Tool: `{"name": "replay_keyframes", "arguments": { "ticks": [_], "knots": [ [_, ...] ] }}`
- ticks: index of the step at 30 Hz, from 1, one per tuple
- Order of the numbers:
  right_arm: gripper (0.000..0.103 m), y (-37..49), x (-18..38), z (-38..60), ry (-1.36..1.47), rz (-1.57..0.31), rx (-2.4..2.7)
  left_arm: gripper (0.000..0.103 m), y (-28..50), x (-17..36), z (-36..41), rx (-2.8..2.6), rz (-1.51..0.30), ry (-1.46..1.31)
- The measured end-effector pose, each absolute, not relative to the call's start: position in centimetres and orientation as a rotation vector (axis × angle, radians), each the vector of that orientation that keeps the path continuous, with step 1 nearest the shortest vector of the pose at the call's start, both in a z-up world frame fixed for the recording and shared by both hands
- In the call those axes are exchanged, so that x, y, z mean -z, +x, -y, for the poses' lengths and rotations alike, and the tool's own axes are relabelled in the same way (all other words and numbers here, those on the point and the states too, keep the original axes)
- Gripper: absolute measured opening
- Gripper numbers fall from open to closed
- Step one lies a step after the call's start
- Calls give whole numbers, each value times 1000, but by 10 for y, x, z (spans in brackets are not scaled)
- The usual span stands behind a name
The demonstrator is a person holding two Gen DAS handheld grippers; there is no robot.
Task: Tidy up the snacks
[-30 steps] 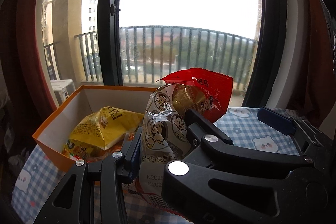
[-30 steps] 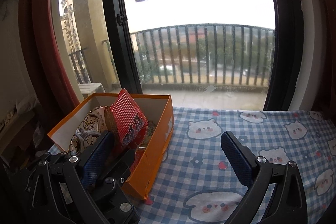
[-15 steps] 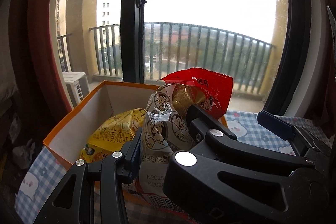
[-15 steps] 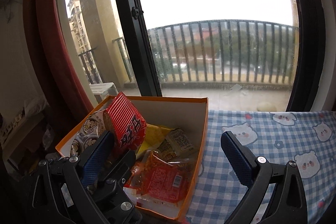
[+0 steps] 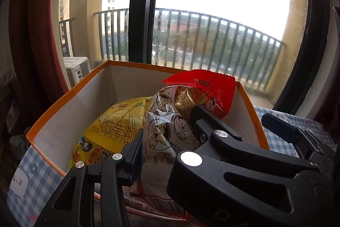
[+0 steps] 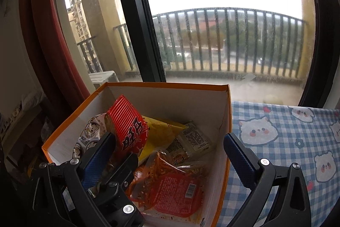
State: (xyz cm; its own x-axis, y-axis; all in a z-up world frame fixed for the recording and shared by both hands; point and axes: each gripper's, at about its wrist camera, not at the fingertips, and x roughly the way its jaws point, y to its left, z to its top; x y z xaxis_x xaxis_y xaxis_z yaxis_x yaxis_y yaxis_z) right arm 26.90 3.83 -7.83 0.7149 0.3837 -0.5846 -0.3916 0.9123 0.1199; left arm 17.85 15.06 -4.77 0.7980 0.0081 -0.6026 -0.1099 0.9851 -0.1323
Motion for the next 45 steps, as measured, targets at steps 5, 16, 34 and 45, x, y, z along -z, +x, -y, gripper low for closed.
{"name": "replay_keyframes", "arguments": {
  "ticks": [5, 16, 34, 45],
  "knots": [
    [103, 273, 80, -34, -26, -648, -392, 52, 187, 49, -150, -18, -663, -221],
    [103, 261, 80, -16, -66, -644, -346, 87, 171, 44, -127, -38, -692, -149],
    [103, 193, 56, 25, -67, -583, -377, 88, 103, 26, -91, -45, -592, -78],
    [103, 137, 37, 81, -33, -487, -295, 90, 50, 12, -40, 24, -495, -6]
  ]
}}
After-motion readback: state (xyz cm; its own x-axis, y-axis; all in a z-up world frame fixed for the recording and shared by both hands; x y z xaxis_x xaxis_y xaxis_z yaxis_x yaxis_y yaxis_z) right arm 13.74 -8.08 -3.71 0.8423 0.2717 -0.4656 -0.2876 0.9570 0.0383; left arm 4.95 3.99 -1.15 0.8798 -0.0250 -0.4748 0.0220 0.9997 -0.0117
